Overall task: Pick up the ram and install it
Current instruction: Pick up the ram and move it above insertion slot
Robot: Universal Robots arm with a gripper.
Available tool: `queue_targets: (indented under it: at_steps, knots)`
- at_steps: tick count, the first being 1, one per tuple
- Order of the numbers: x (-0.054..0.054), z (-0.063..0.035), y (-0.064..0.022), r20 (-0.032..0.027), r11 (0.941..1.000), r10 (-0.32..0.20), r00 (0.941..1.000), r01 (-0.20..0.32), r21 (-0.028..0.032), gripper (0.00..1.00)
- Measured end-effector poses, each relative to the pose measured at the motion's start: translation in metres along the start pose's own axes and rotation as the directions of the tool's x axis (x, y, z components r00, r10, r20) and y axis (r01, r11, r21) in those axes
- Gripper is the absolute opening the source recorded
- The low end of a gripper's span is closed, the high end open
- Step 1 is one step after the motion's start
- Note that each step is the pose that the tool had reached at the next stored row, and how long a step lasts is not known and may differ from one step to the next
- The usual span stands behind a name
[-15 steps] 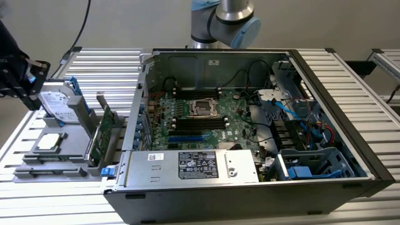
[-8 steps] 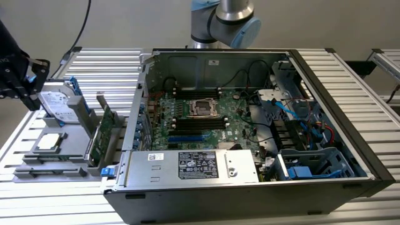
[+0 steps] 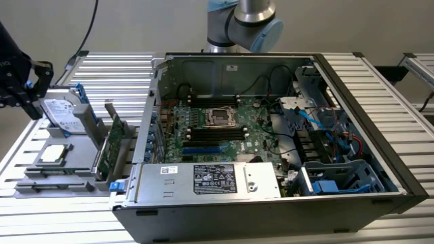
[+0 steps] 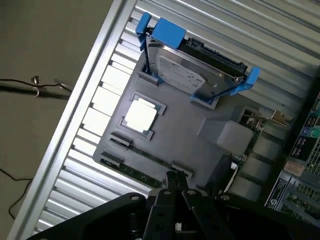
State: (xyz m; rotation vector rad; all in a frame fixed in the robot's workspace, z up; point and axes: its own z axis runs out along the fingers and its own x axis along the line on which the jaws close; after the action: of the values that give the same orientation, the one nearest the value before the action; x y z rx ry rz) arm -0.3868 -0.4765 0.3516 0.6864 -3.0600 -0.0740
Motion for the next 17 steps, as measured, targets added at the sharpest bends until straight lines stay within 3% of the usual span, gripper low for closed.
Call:
queue_targets:
  at_steps: [4,8,13,17]
  knots:
    - [0.0000,-0.0051,0.0002,-0.0038,0.9973,-0.073,0.9973,0.073,0.0011,0.11]
    - [0.0000,-0.0076,0.0004,-0.0087,0.9893,-0.146,0.9892,0.146,0.0036,0.11]
    - [0.0002,-0.0073,0.0004,-0.0170,0.9723,-0.234,0.9721,0.234,0.0030,0.11]
    - [0.0001,-0.0062,0.0003,-0.0247,0.9527,-0.304,0.9524,0.304,-0.0022,0.11]
